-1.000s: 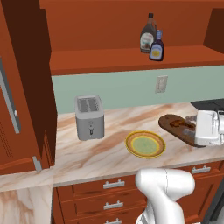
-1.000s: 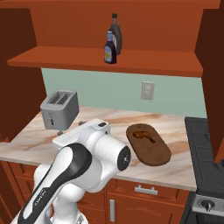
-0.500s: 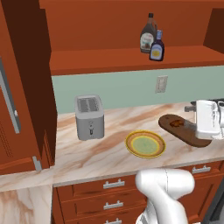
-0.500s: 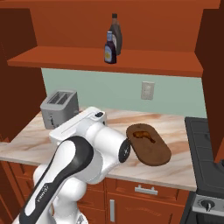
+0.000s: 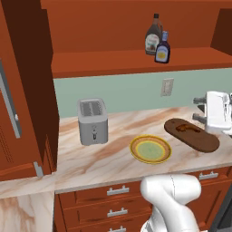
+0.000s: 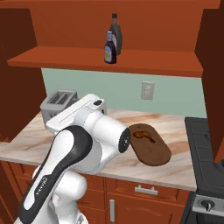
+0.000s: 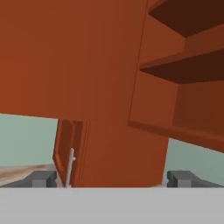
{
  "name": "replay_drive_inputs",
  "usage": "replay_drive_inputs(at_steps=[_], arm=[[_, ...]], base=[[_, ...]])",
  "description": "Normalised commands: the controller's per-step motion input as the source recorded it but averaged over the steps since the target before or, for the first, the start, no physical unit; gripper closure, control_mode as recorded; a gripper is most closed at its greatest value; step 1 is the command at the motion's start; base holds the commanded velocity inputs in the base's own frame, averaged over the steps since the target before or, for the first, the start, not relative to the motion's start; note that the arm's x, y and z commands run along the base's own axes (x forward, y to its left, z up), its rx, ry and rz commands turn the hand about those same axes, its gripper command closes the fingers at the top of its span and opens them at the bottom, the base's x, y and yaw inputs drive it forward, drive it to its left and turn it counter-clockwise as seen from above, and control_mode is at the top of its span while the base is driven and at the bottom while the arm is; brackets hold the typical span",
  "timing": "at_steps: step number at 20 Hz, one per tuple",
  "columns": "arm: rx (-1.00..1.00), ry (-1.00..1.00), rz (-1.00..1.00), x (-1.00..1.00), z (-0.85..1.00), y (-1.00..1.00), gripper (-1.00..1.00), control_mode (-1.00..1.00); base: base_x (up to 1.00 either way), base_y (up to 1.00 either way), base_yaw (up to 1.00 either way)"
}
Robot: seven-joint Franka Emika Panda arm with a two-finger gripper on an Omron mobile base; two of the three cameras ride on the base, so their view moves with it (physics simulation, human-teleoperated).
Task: Pick the chicken drumstick from the plate and place it on the cutting board. Then pick the condiment bottle from the cabinet and place it next to the cutting board.
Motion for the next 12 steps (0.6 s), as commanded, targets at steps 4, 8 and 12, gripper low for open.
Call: replay_drive_inputs(at_steps=[4, 8, 12], arm=[[0.0, -0.07, 0.0, 0.0, 0.42, 0.05, -1.0, -1.0], [0.0, -0.07, 0.0, 0.0, 0.42, 0.09, -1.0, -1.0], [0.0, -0.06, 0.0, 0.01, 0.38, 0.06, -1.0, -1.0]], base=[[0.0, 0.0, 0.0], [0.0, 0.0, 0.0], [0.0, 0.0, 0.0]])
